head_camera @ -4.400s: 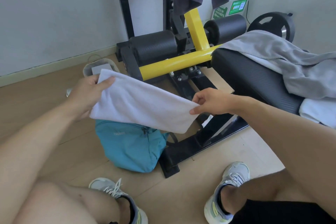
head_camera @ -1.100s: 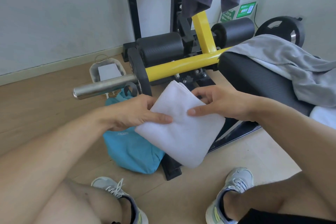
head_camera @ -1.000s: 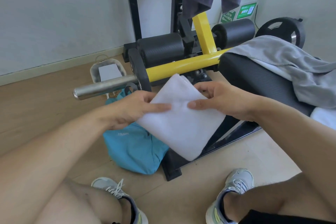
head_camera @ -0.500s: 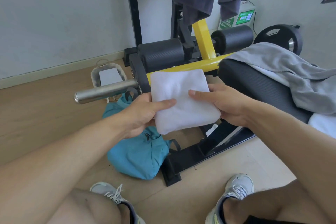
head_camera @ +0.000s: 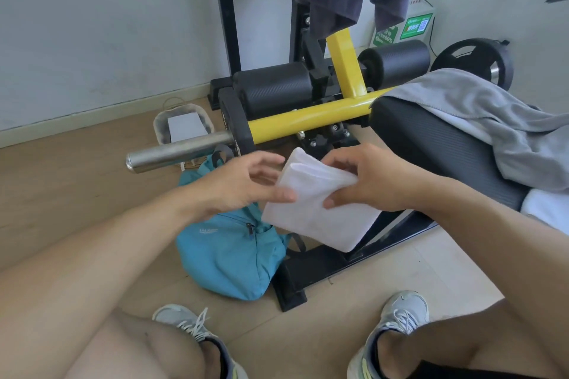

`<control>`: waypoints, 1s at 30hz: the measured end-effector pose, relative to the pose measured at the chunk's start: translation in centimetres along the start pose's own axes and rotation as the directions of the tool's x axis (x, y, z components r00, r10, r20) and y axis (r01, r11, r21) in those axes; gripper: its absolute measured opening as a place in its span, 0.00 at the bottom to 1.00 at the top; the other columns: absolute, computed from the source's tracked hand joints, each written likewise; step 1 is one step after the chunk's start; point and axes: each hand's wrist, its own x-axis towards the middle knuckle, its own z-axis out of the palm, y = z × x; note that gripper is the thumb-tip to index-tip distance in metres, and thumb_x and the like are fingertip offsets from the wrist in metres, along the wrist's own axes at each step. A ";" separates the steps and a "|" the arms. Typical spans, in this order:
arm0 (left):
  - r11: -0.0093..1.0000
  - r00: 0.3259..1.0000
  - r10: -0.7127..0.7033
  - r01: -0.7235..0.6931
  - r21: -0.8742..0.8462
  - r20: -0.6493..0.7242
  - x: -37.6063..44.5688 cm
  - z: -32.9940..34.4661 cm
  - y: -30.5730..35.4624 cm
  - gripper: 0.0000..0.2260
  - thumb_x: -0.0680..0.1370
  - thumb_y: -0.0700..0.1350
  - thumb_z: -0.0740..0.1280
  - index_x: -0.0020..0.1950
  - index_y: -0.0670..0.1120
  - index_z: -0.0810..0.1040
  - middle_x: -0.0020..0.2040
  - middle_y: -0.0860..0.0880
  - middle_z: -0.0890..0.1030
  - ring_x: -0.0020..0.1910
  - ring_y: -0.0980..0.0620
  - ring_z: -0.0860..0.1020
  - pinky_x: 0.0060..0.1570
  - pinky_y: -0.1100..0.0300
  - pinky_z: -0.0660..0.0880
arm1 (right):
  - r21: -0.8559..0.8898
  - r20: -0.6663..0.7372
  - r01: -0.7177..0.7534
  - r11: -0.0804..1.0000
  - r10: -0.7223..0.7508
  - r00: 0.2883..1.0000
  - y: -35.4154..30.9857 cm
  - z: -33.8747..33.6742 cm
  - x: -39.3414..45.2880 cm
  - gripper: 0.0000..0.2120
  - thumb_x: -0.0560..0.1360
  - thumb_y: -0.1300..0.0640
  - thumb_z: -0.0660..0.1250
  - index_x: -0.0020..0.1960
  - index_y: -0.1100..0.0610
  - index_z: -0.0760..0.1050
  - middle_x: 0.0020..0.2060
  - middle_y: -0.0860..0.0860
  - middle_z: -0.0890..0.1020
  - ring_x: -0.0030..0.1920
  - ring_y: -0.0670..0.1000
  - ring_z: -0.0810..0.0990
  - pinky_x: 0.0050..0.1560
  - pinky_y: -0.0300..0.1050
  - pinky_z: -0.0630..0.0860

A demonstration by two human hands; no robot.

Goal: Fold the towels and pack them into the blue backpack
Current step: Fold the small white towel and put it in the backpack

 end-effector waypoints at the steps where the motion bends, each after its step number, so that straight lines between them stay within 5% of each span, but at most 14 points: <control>1: 0.999 0.999 -0.003 0.001 0.051 0.054 -0.3 0.4 0.0 0.38 0.60 0.63 0.83 0.67 0.61 0.76 0.58 0.60 0.84 0.59 0.60 0.81 0.67 0.51 0.75 | 0.005 0.003 0.013 1.000 -0.014 1.000 -0.1 0.2 -0.1 0.18 0.68 0.53 0.81 0.54 0.42 0.79 0.46 0.38 0.83 0.48 0.38 0.81 0.47 0.38 0.79; 5: 0.996 0.998 0.042 -0.045 0.078 0.038 -0.4 2.4 0.8 0.19 0.69 0.56 0.79 0.59 0.59 0.83 0.54 0.59 0.86 0.54 0.60 0.84 0.61 0.54 0.79 | 0.061 -0.027 0.036 0.997 -0.034 0.999 -0.2 0.2 0.0 0.19 0.67 0.54 0.82 0.55 0.44 0.80 0.47 0.38 0.84 0.48 0.39 0.83 0.49 0.39 0.81; 9: 0.993 0.995 0.074 -0.081 -0.086 -0.073 -0.4 2.5 1.3 0.15 0.71 0.52 0.79 0.56 0.54 0.85 0.50 0.55 0.88 0.51 0.56 0.86 0.56 0.53 0.82 | 0.252 -0.057 -0.016 0.968 0.032 0.998 0.4 -0.5 0.2 0.22 0.68 0.54 0.82 0.60 0.45 0.79 0.50 0.46 0.86 0.49 0.45 0.85 0.47 0.43 0.83; 15: 0.885 0.982 0.026 -0.108 -0.452 -0.185 -0.4 2.2 1.5 0.13 0.75 0.45 0.75 0.59 0.47 0.82 0.54 0.49 0.88 0.53 0.48 0.86 0.48 0.55 0.84 | 0.731 0.155 -0.183 0.657 0.101 0.983 1.6 0.0 0.5 0.21 0.77 0.57 0.72 0.69 0.53 0.75 0.59 0.53 0.85 0.59 0.54 0.84 0.50 0.46 0.82; 18: 0.822 0.988 -0.055 -0.038 -0.569 -0.145 -0.4 1.7 1.8 0.15 0.77 0.47 0.72 0.64 0.45 0.80 0.57 0.46 0.87 0.55 0.46 0.86 0.50 0.52 0.84 | 0.767 0.275 -0.292 0.572 0.119 0.954 1.7 0.5 0.9 0.21 0.78 0.56 0.70 0.70 0.56 0.75 0.62 0.54 0.84 0.63 0.55 0.83 0.60 0.52 0.79; 22: 0.764 0.991 -0.127 0.065 -0.643 -0.051 -0.4 0.5 1.8 0.13 0.82 0.47 0.66 0.65 0.46 0.80 0.58 0.46 0.86 0.55 0.47 0.86 0.47 0.53 0.84 | 0.785 0.252 -0.286 0.550 0.139 0.958 1.8 0.1 1.5 0.23 0.75 0.57 0.73 0.69 0.55 0.77 0.62 0.54 0.83 0.63 0.58 0.82 0.67 0.61 0.76; 26: 0.795 0.987 -0.155 0.143 -0.589 0.031 -0.8 -0.4 1.3 0.15 0.82 0.49 0.66 0.67 0.47 0.79 0.60 0.46 0.86 0.58 0.46 0.84 0.55 0.49 0.80 | 0.766 0.260 -0.291 0.574 0.137 0.956 1.8 0.2 1.5 0.22 0.76 0.62 0.72 0.70 0.56 0.76 0.63 0.54 0.83 0.63 0.58 0.82 0.66 0.61 0.76; 30: 0.843 0.990 -0.125 0.137 -0.520 0.058 -0.8 -0.9 0.7 0.15 0.81 0.42 0.67 0.69 0.49 0.78 0.61 0.46 0.85 0.62 0.44 0.83 0.62 0.43 0.78 | 0.793 0.227 -0.288 0.536 0.179 0.957 1.9 0.2 1.6 0.21 0.77 0.62 0.71 0.70 0.55 0.76 0.62 0.54 0.84 0.62 0.58 0.83 0.66 0.62 0.76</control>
